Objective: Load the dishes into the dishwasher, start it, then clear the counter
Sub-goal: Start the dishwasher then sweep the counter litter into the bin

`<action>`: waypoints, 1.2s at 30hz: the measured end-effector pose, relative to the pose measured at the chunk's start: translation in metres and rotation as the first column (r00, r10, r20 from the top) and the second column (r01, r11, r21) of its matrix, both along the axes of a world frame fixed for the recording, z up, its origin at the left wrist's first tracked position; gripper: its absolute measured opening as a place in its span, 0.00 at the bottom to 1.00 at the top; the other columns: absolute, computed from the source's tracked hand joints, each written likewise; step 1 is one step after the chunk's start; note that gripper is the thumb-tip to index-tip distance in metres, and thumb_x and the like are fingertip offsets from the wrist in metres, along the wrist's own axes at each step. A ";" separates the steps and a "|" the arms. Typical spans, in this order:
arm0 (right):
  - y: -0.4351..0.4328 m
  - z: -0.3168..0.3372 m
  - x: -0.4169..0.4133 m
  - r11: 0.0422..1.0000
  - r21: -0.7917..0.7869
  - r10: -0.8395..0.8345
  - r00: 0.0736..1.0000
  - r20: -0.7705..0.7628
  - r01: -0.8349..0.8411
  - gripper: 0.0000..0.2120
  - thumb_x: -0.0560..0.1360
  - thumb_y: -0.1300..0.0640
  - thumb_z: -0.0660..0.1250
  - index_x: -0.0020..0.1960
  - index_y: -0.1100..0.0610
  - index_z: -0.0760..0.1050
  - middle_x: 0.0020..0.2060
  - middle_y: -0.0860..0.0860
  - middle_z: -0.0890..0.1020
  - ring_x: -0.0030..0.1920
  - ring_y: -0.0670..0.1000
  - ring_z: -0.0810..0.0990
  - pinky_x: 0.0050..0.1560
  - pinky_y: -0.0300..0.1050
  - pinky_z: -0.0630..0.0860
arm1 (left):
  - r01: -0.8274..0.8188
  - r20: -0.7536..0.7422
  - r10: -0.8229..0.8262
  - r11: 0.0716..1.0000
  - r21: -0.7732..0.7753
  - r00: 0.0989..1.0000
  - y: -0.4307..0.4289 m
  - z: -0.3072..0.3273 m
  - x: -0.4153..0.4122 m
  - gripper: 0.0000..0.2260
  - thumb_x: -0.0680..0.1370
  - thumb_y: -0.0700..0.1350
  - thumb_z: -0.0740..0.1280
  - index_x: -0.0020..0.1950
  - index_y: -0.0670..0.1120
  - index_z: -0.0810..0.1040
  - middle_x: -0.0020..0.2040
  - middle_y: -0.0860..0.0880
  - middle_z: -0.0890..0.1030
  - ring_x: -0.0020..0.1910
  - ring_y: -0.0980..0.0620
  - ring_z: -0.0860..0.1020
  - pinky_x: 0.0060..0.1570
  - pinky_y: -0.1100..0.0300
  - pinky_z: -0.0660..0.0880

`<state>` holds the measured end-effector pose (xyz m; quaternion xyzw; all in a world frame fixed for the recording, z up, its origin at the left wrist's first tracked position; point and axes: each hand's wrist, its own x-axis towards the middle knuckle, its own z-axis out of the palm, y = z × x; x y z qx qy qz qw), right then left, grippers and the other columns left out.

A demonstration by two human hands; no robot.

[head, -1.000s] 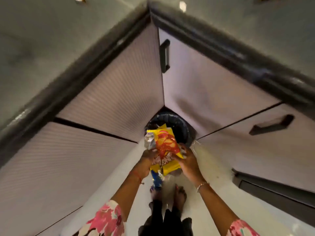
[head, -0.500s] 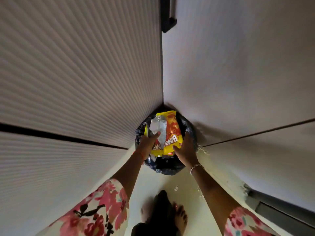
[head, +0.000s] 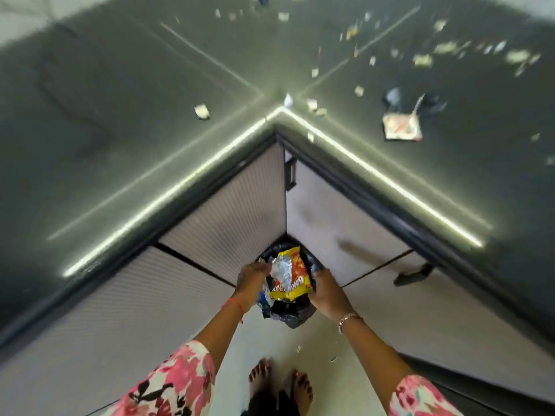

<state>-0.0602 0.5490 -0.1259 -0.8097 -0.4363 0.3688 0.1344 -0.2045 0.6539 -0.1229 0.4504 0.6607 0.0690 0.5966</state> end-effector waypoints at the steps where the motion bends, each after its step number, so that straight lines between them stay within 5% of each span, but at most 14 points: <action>1: 0.001 0.026 -0.001 0.999 -0.023 0.036 0.999 0.026 -0.035 0.21 0.73 0.60 0.63 0.65 0.58 0.68 0.63 0.56 0.71 0.61 0.57 0.74 0.59 0.48 0.74 | 0.007 0.037 -0.007 1.000 0.015 0.999 -0.003 0.023 -0.001 0.09 0.75 0.41 0.66 0.35 0.47 0.77 0.36 0.44 0.77 0.40 0.47 0.74 0.44 0.55 0.71; 8: 0.006 0.220 0.009 0.953 0.258 0.128 0.982 0.135 -0.160 0.16 0.78 0.62 0.58 0.65 0.62 0.68 0.64 0.55 0.71 0.65 0.53 0.70 0.64 0.40 0.63 | 0.144 0.177 -0.228 0.909 0.391 0.957 -0.002 0.212 0.010 0.09 0.78 0.35 0.61 0.56 0.38 0.76 0.45 0.45 0.79 0.38 0.58 0.78 0.34 0.72 0.73; 11: 0.012 0.276 0.022 0.874 0.481 -0.009 0.987 0.160 -0.070 0.13 0.76 0.66 0.60 0.59 0.64 0.74 0.57 0.58 0.78 0.59 0.54 0.76 0.57 0.32 0.66 | 0.139 0.200 -0.293 0.822 0.553 0.935 0.008 0.261 0.016 0.09 0.77 0.34 0.61 0.56 0.36 0.77 0.44 0.44 0.80 0.33 0.65 0.78 0.32 0.75 0.72; 14: 0.018 0.306 0.045 0.795 0.606 -0.166 0.966 0.197 0.014 0.12 0.73 0.71 0.59 0.53 0.67 0.78 0.50 0.61 0.80 0.52 0.57 0.79 0.50 0.28 0.64 | 0.145 0.181 -0.341 0.740 0.656 0.922 0.020 0.291 0.024 0.09 0.76 0.33 0.62 0.54 0.36 0.78 0.44 0.43 0.81 0.37 0.59 0.79 0.36 0.75 0.73; 18: 0.032 0.306 0.081 0.835 0.547 -0.227 0.945 0.236 0.064 0.14 0.73 0.71 0.59 0.55 0.65 0.78 0.56 0.61 0.79 0.58 0.59 0.77 0.58 0.38 0.68 | 0.179 0.143 -0.385 0.685 0.706 0.912 0.049 0.295 0.038 0.09 0.74 0.31 0.63 0.52 0.34 0.79 0.42 0.43 0.81 0.31 0.66 0.77 0.35 0.76 0.71; 23: 0.062 0.301 0.117 0.927 0.357 -0.227 0.927 0.298 0.113 0.16 0.75 0.67 0.60 0.62 0.63 0.73 0.60 0.59 0.74 0.62 0.59 0.72 0.61 0.47 0.67 | 0.311 0.013 -0.501 0.558 0.770 0.865 0.102 0.280 0.066 0.07 0.73 0.32 0.66 0.50 0.36 0.81 0.44 0.39 0.83 0.41 0.51 0.78 0.42 0.67 0.73; 26: 0.080 0.292 0.127 0.956 0.276 -0.194 0.927 0.320 0.105 0.19 0.76 0.61 0.62 0.67 0.59 0.69 0.64 0.57 0.72 0.65 0.58 0.68 0.65 0.47 0.64 | 0.386 -0.046 -0.561 0.505 0.772 0.826 0.130 0.269 0.085 0.08 0.73 0.31 0.65 0.50 0.35 0.80 0.47 0.40 0.82 0.44 0.52 0.78 0.42 0.76 0.70; 30: 0.094 0.278 0.130 0.966 0.217 -0.213 0.900 0.381 0.137 0.19 0.77 0.61 0.62 0.68 0.57 0.68 0.63 0.56 0.72 0.63 0.58 0.65 0.65 0.49 0.64 | 0.461 -0.100 -0.630 0.442 0.770 0.770 0.156 0.251 0.099 0.11 0.71 0.28 0.64 0.50 0.34 0.80 0.48 0.39 0.81 0.48 0.49 0.78 0.48 0.72 0.70; 36: 0.105 0.276 0.138 0.953 0.246 -0.262 0.890 0.374 0.177 0.14 0.74 0.59 0.67 0.58 0.61 0.73 0.54 0.56 0.76 0.58 0.56 0.72 0.56 0.46 0.69 | 0.378 0.046 -0.645 0.503 0.777 0.763 0.174 0.238 0.102 0.10 0.71 0.27 0.64 0.45 0.38 0.80 0.42 0.49 0.81 0.41 0.69 0.76 0.43 0.78 0.68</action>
